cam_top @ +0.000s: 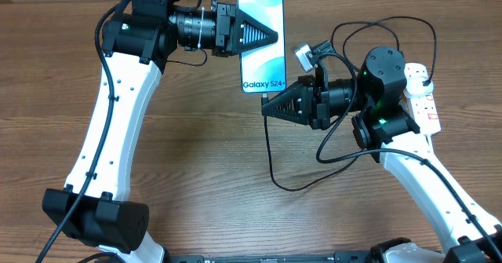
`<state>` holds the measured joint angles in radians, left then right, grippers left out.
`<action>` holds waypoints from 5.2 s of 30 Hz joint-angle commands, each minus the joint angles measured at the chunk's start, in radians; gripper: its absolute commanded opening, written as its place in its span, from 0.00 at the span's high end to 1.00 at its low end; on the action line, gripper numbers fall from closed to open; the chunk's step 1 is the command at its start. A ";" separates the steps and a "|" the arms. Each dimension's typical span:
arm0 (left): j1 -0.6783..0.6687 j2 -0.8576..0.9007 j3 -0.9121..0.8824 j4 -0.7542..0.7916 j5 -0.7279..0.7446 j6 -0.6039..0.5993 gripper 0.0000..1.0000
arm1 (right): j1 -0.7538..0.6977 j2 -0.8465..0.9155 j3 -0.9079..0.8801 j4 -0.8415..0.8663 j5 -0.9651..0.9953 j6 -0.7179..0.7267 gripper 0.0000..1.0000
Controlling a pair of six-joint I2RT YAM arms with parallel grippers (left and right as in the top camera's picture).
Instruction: Plug charger to phone and switch on socket
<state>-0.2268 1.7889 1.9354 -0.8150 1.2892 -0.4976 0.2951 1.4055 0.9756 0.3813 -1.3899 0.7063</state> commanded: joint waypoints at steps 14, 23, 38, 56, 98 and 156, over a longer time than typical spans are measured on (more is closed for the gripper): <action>0.003 -0.016 0.014 0.003 0.008 0.005 0.96 | -0.003 -0.003 0.013 0.008 0.010 0.005 0.96; 0.003 -0.016 0.014 0.003 0.013 0.013 0.96 | -0.003 -0.003 0.013 0.007 0.052 0.028 0.96; -0.006 -0.016 0.014 0.000 0.024 0.049 0.96 | -0.003 -0.003 0.013 0.015 0.073 0.085 0.96; -0.017 -0.016 0.014 0.000 0.028 0.018 0.96 | -0.003 -0.003 0.013 0.032 0.110 0.140 0.96; -0.058 -0.016 0.014 -0.081 0.043 0.110 0.96 | -0.005 -0.003 0.013 0.089 0.113 0.214 0.96; -0.070 -0.016 0.014 -0.233 0.039 0.214 0.96 | -0.005 -0.003 0.013 0.168 0.613 0.319 0.96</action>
<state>-0.2256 1.7889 1.9831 -0.9688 1.2015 -0.3027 0.3225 1.4055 0.9367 0.5037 -1.2442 1.0203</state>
